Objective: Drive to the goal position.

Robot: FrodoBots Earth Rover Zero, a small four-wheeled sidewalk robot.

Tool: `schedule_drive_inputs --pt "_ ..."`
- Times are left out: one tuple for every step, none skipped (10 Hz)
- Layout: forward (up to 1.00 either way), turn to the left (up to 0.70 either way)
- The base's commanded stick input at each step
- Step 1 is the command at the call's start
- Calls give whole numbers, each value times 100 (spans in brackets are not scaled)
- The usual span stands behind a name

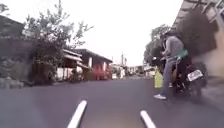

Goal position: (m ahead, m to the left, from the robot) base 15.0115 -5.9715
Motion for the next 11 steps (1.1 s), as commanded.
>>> schedule_drive_inputs --pt "100 0" --pt "100 0" --pt "100 0" --pt "100 -5" --pt "100 -19" --pt "100 -40" --pt "100 -40" --pt "100 -26" --pt "100 0" --pt "100 0" --pt "100 0"
